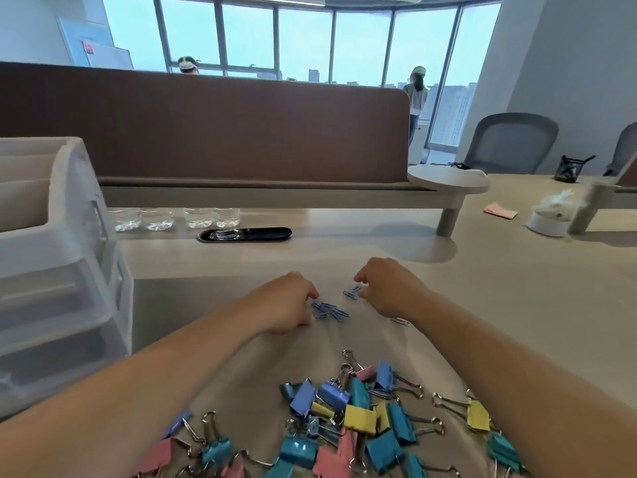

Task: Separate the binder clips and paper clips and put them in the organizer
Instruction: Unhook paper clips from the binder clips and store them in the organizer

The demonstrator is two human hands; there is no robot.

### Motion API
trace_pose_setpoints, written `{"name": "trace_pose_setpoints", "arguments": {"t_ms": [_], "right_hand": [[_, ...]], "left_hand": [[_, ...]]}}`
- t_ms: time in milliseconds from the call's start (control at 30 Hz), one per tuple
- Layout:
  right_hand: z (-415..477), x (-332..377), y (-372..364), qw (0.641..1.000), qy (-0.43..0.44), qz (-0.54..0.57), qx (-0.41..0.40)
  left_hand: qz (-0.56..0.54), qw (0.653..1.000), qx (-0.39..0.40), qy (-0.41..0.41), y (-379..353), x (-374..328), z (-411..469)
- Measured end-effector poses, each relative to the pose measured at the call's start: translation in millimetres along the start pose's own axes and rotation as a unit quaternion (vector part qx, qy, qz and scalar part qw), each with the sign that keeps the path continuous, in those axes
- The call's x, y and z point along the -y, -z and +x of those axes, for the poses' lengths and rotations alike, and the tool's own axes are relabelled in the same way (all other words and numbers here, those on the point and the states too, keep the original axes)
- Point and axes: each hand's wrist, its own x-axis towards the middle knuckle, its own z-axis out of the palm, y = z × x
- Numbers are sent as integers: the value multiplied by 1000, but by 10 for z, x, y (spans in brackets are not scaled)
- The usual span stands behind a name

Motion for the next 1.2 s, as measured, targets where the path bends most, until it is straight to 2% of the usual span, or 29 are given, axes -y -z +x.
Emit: {"name": "trace_pose_setpoints", "arguments": {"t_ms": [233, 500, 600, 833, 1200], "right_hand": [[119, 35, -111, 999, 4, -51, -16], [-66, 196, -162, 999, 46, -20, -18], [-122, 252, -99, 999, 49, 10, 5], [-193, 358, -7, 995, 58, 51, 56], [-253, 388, -106, 994, 81, 73, 11]], "left_hand": [[-46, 998, -35, -30, -36, 73, 21], [-109, 991, -70, -27, -132, 132, 30], [-115, 991, -66, -19, -114, 140, -4], [-107, 994, -1, -28, -15, 168, -90], [-98, 993, -45, -37, -53, 129, -83]]}}
